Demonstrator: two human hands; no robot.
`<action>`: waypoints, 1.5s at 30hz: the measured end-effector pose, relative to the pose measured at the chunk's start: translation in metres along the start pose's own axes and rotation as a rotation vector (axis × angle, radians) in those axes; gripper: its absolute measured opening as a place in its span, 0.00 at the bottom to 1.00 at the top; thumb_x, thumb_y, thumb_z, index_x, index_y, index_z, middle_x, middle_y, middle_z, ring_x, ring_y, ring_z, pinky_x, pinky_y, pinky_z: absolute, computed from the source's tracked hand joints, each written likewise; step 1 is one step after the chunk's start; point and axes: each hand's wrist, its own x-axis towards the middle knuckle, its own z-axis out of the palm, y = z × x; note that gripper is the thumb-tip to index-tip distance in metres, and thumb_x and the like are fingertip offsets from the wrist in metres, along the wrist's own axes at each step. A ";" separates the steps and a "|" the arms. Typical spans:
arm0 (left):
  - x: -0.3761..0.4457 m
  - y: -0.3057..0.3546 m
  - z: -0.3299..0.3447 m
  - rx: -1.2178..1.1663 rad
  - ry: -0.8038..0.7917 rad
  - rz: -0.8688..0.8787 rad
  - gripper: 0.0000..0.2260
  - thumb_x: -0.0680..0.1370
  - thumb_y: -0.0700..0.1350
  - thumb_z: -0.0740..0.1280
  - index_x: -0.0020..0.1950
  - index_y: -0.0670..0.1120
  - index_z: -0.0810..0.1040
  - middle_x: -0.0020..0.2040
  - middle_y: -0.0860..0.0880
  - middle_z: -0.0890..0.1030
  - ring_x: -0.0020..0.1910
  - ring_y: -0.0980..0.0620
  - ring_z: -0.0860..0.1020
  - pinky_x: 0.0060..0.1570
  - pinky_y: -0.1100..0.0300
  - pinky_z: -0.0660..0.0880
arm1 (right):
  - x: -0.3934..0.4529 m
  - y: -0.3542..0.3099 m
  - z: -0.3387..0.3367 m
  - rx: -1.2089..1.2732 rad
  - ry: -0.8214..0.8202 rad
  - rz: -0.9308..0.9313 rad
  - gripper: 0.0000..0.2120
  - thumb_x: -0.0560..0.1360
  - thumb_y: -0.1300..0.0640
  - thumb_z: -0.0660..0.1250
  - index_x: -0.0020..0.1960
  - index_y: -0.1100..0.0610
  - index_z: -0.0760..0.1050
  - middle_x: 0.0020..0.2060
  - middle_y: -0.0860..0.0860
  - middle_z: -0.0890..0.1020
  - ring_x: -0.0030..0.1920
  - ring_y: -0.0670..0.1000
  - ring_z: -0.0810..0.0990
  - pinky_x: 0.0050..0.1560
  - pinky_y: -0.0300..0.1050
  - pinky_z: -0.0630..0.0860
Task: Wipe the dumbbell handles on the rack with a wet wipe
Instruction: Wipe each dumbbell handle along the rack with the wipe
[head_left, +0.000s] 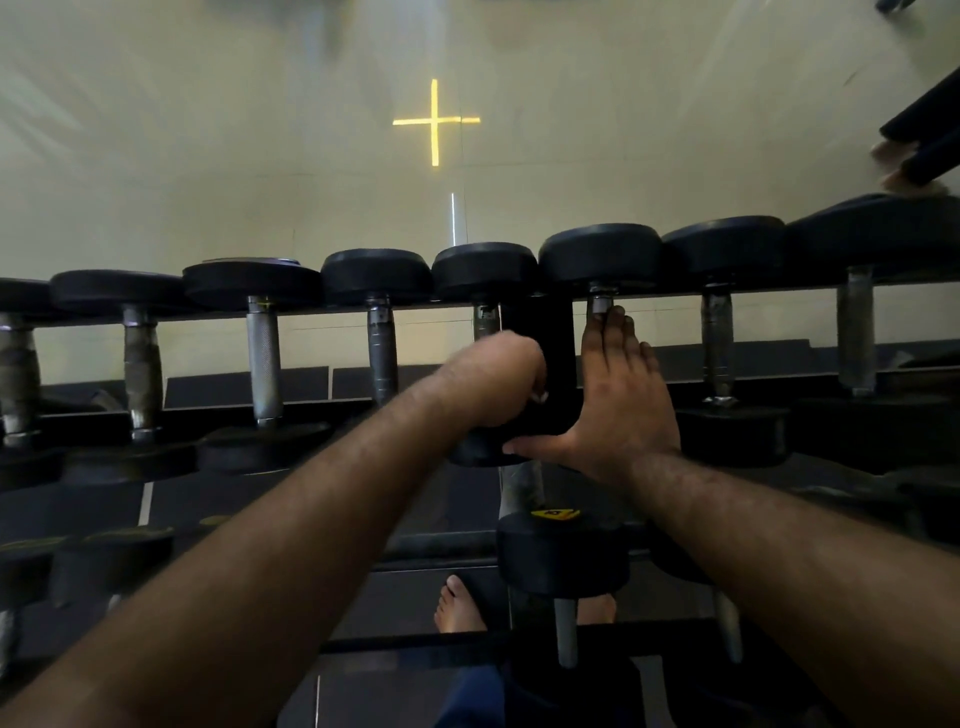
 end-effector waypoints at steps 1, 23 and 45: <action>-0.001 0.006 0.006 0.051 -0.076 0.021 0.11 0.76 0.40 0.73 0.55 0.52 0.87 0.47 0.54 0.84 0.43 0.52 0.82 0.46 0.57 0.82 | 0.000 0.000 0.000 0.004 -0.001 0.001 0.83 0.51 0.07 0.56 0.87 0.60 0.37 0.87 0.60 0.44 0.87 0.59 0.44 0.86 0.60 0.49; -0.065 -0.022 -0.014 -0.269 0.379 -0.358 0.10 0.79 0.38 0.72 0.53 0.51 0.88 0.49 0.53 0.85 0.47 0.53 0.84 0.50 0.57 0.83 | -0.002 -0.003 0.001 -0.058 0.017 0.007 0.80 0.54 0.06 0.52 0.86 0.60 0.37 0.87 0.61 0.44 0.87 0.61 0.45 0.86 0.61 0.49; -0.088 -0.046 0.019 -0.353 0.443 0.009 0.12 0.76 0.34 0.73 0.51 0.50 0.90 0.49 0.55 0.85 0.48 0.59 0.83 0.55 0.56 0.81 | -0.003 -0.001 0.003 -0.076 0.084 -0.051 0.75 0.57 0.07 0.49 0.88 0.57 0.42 0.87 0.59 0.48 0.87 0.61 0.50 0.84 0.66 0.52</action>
